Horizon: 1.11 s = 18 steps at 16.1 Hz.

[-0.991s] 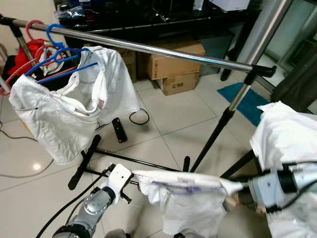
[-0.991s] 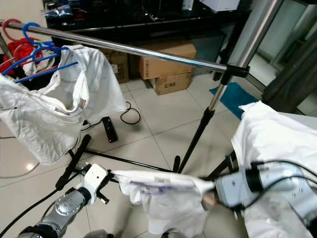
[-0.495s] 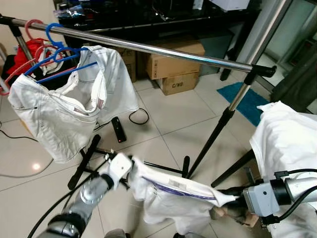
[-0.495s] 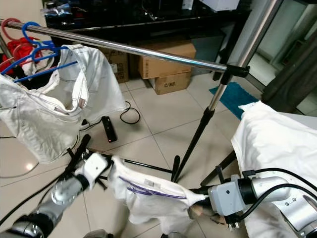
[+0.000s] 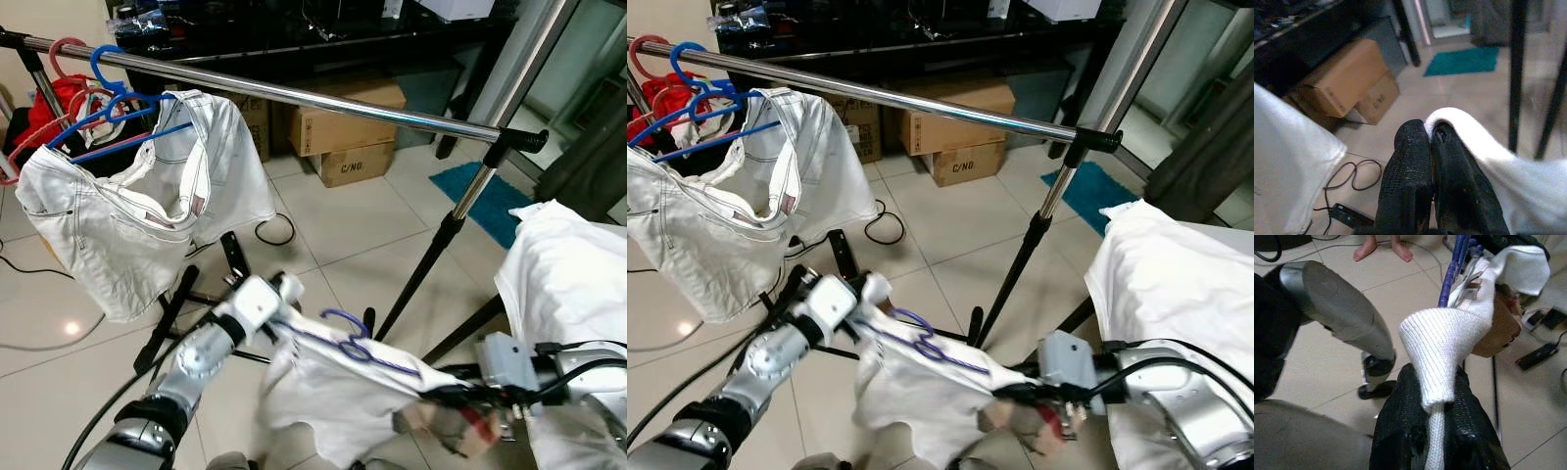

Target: Hang hanger

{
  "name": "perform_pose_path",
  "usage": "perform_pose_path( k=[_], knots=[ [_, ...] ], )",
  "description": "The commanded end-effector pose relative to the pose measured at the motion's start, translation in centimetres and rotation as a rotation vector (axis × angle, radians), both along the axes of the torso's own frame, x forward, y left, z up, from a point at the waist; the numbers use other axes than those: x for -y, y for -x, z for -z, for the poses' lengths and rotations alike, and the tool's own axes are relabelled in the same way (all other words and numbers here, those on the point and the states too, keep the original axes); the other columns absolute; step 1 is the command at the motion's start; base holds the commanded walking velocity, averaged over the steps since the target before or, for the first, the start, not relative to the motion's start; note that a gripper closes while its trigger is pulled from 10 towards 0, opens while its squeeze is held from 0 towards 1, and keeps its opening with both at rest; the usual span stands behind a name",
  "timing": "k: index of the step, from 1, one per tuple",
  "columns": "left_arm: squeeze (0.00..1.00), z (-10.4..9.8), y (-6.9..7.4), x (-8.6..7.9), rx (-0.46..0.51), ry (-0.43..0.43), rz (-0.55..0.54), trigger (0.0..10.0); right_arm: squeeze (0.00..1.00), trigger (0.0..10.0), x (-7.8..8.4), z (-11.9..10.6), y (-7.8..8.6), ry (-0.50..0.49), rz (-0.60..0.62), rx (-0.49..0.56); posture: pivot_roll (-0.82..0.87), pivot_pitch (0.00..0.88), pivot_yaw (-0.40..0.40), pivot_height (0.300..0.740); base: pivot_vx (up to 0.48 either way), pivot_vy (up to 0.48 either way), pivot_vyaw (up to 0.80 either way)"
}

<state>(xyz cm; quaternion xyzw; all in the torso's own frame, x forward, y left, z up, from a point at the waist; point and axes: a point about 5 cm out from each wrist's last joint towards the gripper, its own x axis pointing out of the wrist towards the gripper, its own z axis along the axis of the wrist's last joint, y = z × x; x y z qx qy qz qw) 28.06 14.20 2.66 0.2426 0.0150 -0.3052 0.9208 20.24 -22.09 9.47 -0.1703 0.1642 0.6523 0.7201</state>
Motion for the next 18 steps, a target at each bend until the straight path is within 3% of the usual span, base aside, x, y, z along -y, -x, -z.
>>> perform_pose_path(
  k=[1, 4, 8, 9, 11, 14, 18],
  knots=[
    [0.00, 0.3, 0.4, -0.3, -0.007, -0.025, 0.014, 0.0, 0.00, 0.0, 0.6, -1.1, -0.1, -0.016, -0.005, -0.017, 0.07, 0.057, -0.037, 0.740, 0.000, 0.000, 0.00],
    [0.00, 1.7, 1.5, -2.4, -0.081, -0.056, -0.042, 0.0, 0.00, 0.0, 1.4, -1.5, -0.5, 0.006, 0.007, -0.007, 0.07, 0.058, -0.035, 0.740, 0.000, 0.000, 0.00],
    [0.00, 3.5, 3.4, -3.8, -0.165, -0.079, -0.096, 0.0, 0.00, 0.0, 2.6, -2.5, -1.1, 0.014, 0.036, -0.013, 0.08, 0.061, -0.041, 0.740, 0.000, 0.000, 0.00],
    [0.00, 3.8, 3.8, -3.9, -0.180, -0.085, -0.099, 0.0, 0.00, 0.0, 2.8, -2.8, -1.4, 0.014, 0.045, -0.008, 0.08, 0.060, -0.043, 0.740, 0.000, 0.000, 0.00],
    [0.00, 4.2, 4.3, -4.0, -0.198, -0.088, -0.103, 0.0, 0.00, 0.0, 3.5, -3.0, -2.9, 0.093, 0.085, 0.128, 0.08, 0.059, -0.047, 0.740, 0.000, 0.000, 0.00],
    [0.00, 4.3, 4.4, -3.7, -0.210, -0.060, -0.116, 0.0, 0.00, 0.0, 3.2, -3.4, -3.6, 0.073, 0.102, 0.164, 0.09, 0.058, -0.049, 0.740, 0.000, 0.000, 0.00],
    [0.00, 5.5, 5.5, -3.8, -0.289, -0.014, -0.179, 0.0, 0.00, 0.0, 4.0, -5.2, -5.5, 0.049, 0.182, 0.270, 0.08, 0.057, -0.044, 0.740, 0.000, 0.000, 0.00]
  ],
)
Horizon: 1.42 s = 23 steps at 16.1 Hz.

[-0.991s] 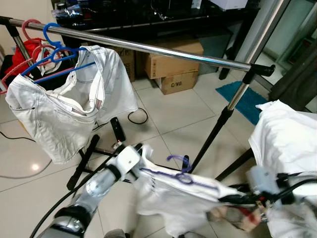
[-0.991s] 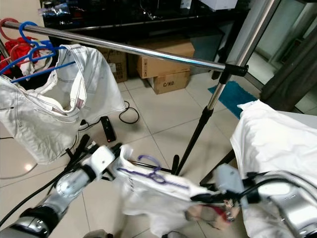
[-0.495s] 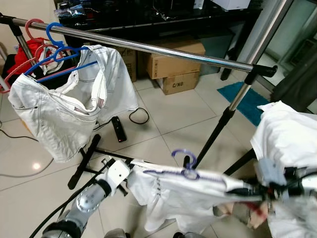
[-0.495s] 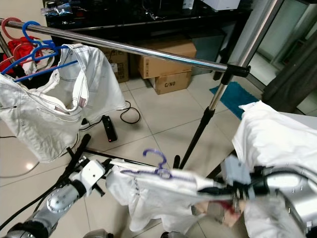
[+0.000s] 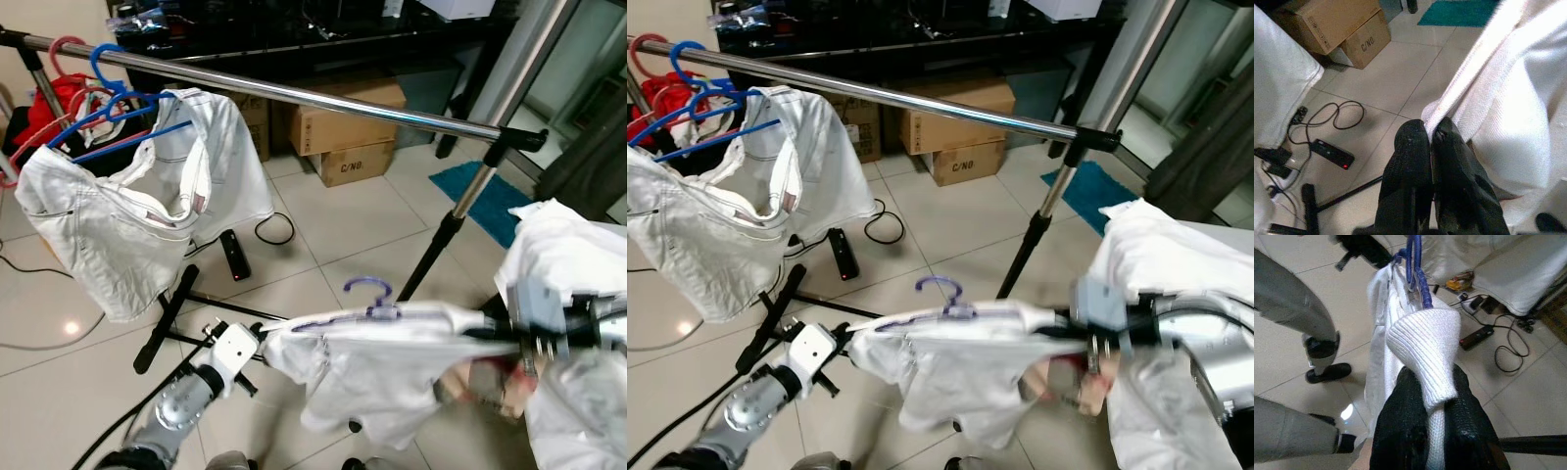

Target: Hang hanger

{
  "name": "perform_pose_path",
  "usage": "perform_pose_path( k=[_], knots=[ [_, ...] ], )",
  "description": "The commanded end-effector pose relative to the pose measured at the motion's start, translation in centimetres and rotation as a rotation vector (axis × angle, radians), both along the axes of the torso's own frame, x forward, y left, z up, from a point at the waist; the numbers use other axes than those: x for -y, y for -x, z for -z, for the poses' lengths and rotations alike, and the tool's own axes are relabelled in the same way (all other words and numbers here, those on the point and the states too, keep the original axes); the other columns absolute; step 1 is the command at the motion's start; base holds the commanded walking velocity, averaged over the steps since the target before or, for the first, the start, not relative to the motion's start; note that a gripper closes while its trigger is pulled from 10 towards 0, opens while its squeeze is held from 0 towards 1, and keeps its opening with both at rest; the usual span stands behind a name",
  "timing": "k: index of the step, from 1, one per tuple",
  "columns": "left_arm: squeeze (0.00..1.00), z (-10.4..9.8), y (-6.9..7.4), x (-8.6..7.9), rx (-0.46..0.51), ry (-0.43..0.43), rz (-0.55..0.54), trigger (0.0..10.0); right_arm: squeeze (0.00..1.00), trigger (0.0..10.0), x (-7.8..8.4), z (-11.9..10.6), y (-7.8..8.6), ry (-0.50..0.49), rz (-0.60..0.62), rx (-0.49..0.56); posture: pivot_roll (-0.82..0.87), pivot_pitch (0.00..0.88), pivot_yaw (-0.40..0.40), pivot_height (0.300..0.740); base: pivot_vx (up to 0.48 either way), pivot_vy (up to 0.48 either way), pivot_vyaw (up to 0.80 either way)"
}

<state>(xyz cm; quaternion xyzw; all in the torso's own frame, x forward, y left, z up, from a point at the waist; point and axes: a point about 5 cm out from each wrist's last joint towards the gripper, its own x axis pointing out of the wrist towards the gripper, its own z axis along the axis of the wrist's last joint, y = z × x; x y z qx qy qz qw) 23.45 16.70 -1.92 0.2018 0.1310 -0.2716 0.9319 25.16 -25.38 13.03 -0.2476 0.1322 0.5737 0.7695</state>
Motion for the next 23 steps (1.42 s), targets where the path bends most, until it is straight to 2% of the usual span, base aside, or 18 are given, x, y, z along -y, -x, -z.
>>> perform_pose_path(
  k=[1, 4, 7, 8, 10, 13, 14, 15, 17, 18, 20, 23],
  knots=[
    [0.00, 1.2, 1.1, -1.2, -0.085, -0.010, -0.070, 0.0, 0.00, 0.0, 0.6, -2.2, -1.0, -0.055, 0.054, 0.112, 0.08, 0.058, -0.045, 0.740, 0.000, 0.000, 0.00],
    [0.00, 1.7, 1.4, -0.3, -0.110, 0.008, -0.092, 0.0, 0.00, 0.0, -1.0, -3.9, -1.5, -0.190, 0.064, 0.146, 0.08, 0.056, -0.045, 0.740, 0.000, 0.000, 0.00],
    [0.00, 1.4, 0.8, 0.4, -0.095, 0.027, -0.090, 0.0, 0.00, 0.0, -2.1, -3.7, -0.9, -0.210, 0.014, 0.115, 0.08, 0.054, -0.045, 0.740, 0.000, 0.000, 0.00],
    [0.00, 0.8, 0.2, 0.5, -0.065, 0.030, -0.075, 0.0, 0.00, 0.0, -1.9, -2.2, -0.2, -0.049, -0.047, 0.128, 0.08, 0.053, -0.043, 0.740, 0.000, 0.000, 0.00],
    [0.00, 0.3, -0.4, 0.4, -0.038, 0.034, -0.071, 0.0, 0.00, 0.0, -1.3, -0.4, 0.8, 0.102, -0.111, 0.124, 0.08, 0.054, -0.044, 0.740, 0.000, 0.000, 0.00],
    [0.00, 0.0, -0.6, -0.6, -0.031, -0.007, -0.056, 0.0, 0.00, 0.0, -1.8, -1.0, 1.3, -0.008, -0.090, 0.053, 0.08, 0.055, -0.041, 0.740, 0.000, 0.000, 0.00],
    [0.00, 0.1, -0.5, -1.0, -0.040, -0.045, -0.039, 0.0, 0.00, 0.0, -2.5, -1.5, 1.7, -0.092, -0.101, -0.005, 0.08, 0.057, -0.044, 0.740, 0.000, 0.000, 0.00],
    [0.00, 0.2, -0.5, -1.1, -0.042, -0.051, -0.037, 0.0, 0.00, 0.0, -2.6, -1.6, 1.7, -0.109, -0.101, -0.006, 0.08, 0.057, -0.044, 0.740, 0.000, 0.000, 0.00],
    [0.00, 0.1, -0.7, -0.5, -0.037, -0.038, -0.042, 0.0, 0.00, 0.0, -3.9, -2.4, 1.6, -0.273, -0.081, -0.041, 0.08, 0.057, -0.049, 0.740, 0.000, 0.000, 0.00],
    [0.00, 0.0, -0.8, 0.0, -0.030, -0.027, -0.036, 0.0, 0.00, 0.0, -4.1, -2.7, 1.9, -0.310, -0.087, -0.081, 0.08, 0.057, -0.049, 0.740, 0.000, 0.000, 0.00],
    [0.00, -0.1, -0.9, 0.8, -0.016, -0.028, -0.009, 0.0, 0.00, 0.0, -4.1, -2.6, 2.7, -0.339, -0.114, -0.185, 0.08, 0.057, -0.050, 0.740, 0.000, 0.000, 0.00],
    [0.00, -0.6, -1.6, 1.4, 0.019, -0.023, 0.010, 0.0, 0.00, 0.0, -4.3, -2.5, 2.8, -0.373, -0.101, -0.216, 0.08, 0.055, -0.052, 0.740, 0.000, 0.000, 0.00]
  ],
)
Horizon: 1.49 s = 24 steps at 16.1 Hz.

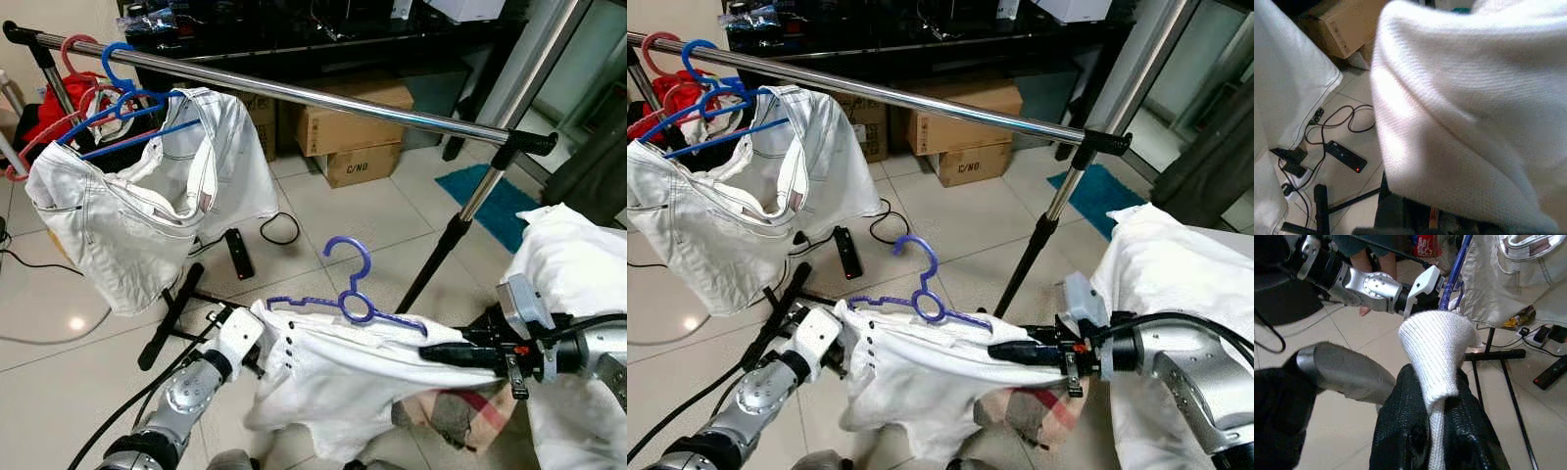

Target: Hang hanger

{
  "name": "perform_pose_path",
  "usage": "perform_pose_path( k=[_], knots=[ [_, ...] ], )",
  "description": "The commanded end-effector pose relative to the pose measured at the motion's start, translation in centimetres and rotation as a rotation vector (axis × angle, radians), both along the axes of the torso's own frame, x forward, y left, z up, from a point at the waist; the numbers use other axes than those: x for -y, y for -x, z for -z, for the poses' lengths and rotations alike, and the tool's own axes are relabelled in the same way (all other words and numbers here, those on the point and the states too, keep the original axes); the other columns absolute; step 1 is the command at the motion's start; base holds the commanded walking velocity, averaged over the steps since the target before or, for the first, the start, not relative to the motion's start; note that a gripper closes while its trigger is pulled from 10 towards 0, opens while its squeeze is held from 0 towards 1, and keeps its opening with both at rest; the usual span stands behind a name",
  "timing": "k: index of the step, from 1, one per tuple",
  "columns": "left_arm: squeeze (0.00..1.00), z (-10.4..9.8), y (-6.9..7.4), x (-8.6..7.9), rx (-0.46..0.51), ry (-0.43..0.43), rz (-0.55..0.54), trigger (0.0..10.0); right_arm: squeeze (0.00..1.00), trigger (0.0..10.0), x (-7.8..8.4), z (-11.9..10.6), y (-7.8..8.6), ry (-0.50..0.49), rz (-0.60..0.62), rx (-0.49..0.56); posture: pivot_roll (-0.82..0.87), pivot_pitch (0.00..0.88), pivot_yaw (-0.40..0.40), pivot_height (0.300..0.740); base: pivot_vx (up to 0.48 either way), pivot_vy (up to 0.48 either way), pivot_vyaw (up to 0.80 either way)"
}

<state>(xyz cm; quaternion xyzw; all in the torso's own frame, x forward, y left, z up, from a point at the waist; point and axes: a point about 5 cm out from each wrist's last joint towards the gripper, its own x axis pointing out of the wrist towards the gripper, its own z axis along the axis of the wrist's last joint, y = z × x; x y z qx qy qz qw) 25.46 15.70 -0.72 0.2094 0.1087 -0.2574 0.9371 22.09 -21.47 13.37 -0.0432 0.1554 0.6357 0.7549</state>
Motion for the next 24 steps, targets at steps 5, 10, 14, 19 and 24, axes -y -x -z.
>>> perform_pose_path(
  k=[5, 10, 14, 19, 24],
  knots=[
    [0.00, -1.0, -1.2, 2.5, 0.038, 0.036, 0.049, 0.0, 0.00, 0.0, -1.4, -0.8, -1.8, -0.071, 0.089, 0.153, 0.08, 0.054, -0.044, 0.740, 0.000, 0.000, 0.00],
    [0.00, -0.4, 0.0, 1.5, 0.027, -0.009, 0.124, 0.0, 0.00, 0.0, 2.5, 0.9, -1.8, 0.158, 0.109, 0.165, 0.08, 0.059, -0.033, 0.740, 0.000, 0.000, 0.00],
    [0.00, -0.1, 0.8, -0.9, 0.005, -0.060, 0.120, 0.0, 0.00, 0.0, 3.9, 1.2, -2.7, 0.271, 0.127, 0.247, 0.09, 0.067, -0.037, 0.740, 0.000, 0.000, 0.00],
    [0.00, 0.1, 1.3, -1.5, -0.004, -0.071, 0.128, 0.0, 0.00, 0.0, 5.4, 1.8, -3.9, 0.437, 0.155, 0.363, 0.10, 0.071, -0.042, 0.740, 0.000, 0.000, 0.00],
    [0.00, 0.8, 2.2, -1.2, -0.031, -0.056, 0.123, 0.0, 0.00, 0.0, 6.5, 2.7, -4.8, 0.597, 0.179, 0.466, 0.10, 0.067, -0.044, 0.740, 0.000, 0.000, 0.00]
  ],
)
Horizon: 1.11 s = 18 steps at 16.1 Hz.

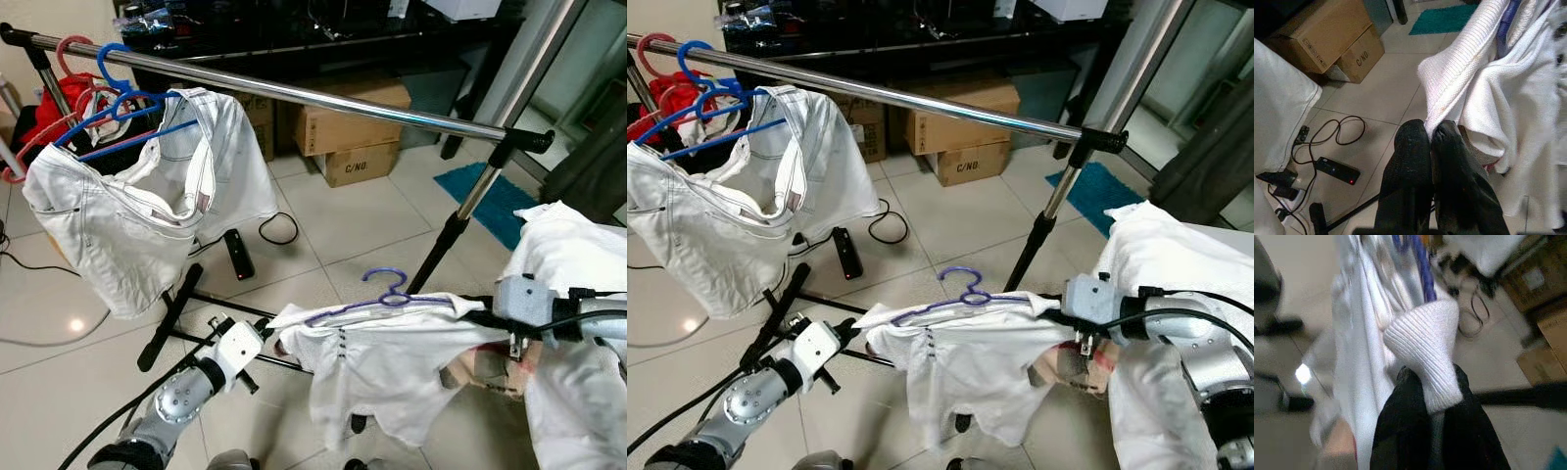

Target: Hang hanger

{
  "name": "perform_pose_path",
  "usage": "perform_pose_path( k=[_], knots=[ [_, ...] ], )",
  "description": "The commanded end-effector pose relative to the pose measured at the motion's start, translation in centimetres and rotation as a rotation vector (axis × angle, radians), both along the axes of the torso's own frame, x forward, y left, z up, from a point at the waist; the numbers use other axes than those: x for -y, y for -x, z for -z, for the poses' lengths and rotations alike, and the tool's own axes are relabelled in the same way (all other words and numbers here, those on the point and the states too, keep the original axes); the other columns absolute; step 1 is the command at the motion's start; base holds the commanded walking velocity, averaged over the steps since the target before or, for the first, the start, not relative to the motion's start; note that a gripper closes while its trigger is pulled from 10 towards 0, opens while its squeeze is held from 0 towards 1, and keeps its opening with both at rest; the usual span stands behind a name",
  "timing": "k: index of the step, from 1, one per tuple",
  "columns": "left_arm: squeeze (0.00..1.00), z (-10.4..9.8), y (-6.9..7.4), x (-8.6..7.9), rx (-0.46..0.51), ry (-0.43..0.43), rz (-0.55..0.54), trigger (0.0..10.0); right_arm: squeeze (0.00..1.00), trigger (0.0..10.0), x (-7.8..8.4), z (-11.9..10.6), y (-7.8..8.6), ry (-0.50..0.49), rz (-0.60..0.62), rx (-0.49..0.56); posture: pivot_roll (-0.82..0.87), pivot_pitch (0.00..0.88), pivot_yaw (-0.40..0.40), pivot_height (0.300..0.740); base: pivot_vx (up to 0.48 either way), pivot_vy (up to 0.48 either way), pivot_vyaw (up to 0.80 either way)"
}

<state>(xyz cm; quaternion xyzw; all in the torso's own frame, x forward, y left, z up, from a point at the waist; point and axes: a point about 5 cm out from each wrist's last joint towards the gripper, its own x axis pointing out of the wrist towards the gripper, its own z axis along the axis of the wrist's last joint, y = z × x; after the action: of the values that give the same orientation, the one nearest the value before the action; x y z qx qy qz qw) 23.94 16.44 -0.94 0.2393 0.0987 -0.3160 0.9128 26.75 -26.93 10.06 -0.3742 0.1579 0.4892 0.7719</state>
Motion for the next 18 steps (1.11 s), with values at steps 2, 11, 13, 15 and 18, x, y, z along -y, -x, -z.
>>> perform_pose_path(
  k=[2, 11, 13, 15, 18],
  knots=[
    [0.00, 0.7, 0.7, -0.4, -0.038, -0.009, -0.012, 0.0, 0.00, 0.0, 1.3, -0.3, -0.1, 0.070, 0.033, 0.042, 0.10, 0.067, -0.044, 0.740, 0.000, 0.000, 0.00],
    [0.00, 2.5, 1.4, 0.4, -0.178, 0.101, -0.210, 0.0, 0.00, 0.0, -3.1, -1.7, 0.7, -0.168, -0.110, 0.191, 0.07, 0.058, -0.055, 0.740, 0.000, 0.000, 0.00],
    [0.00, 3.0, 1.9, -0.2, -0.219, 0.093, -0.253, 0.0, 0.00, 0.0, -2.8, -3.1, 1.0, -0.247, -0.102, 0.163, 0.06, 0.059, -0.060, 0.740, 0.000, 0.000, 0.00],
    [0.00, 3.6, 2.5, -0.8, -0.254, 0.065, -0.272, 0.0, 0.00, 0.0, -1.9, -4.0, 0.9, -0.255, -0.087, 0.159, 0.05, 0.058, -0.064, 0.740, 0.000, 0.000, 0.00],
    [0.00, 4.3, 3.2, -1.9, -0.309, 0.039, -0.317, 0.0, 0.00, 0.0, -0.7, -5.9, 1.6, -0.255, -0.108, 0.073, 0.04, 0.054, -0.068, 0.740, 0.000, 0.000, 0.00]
  ],
)
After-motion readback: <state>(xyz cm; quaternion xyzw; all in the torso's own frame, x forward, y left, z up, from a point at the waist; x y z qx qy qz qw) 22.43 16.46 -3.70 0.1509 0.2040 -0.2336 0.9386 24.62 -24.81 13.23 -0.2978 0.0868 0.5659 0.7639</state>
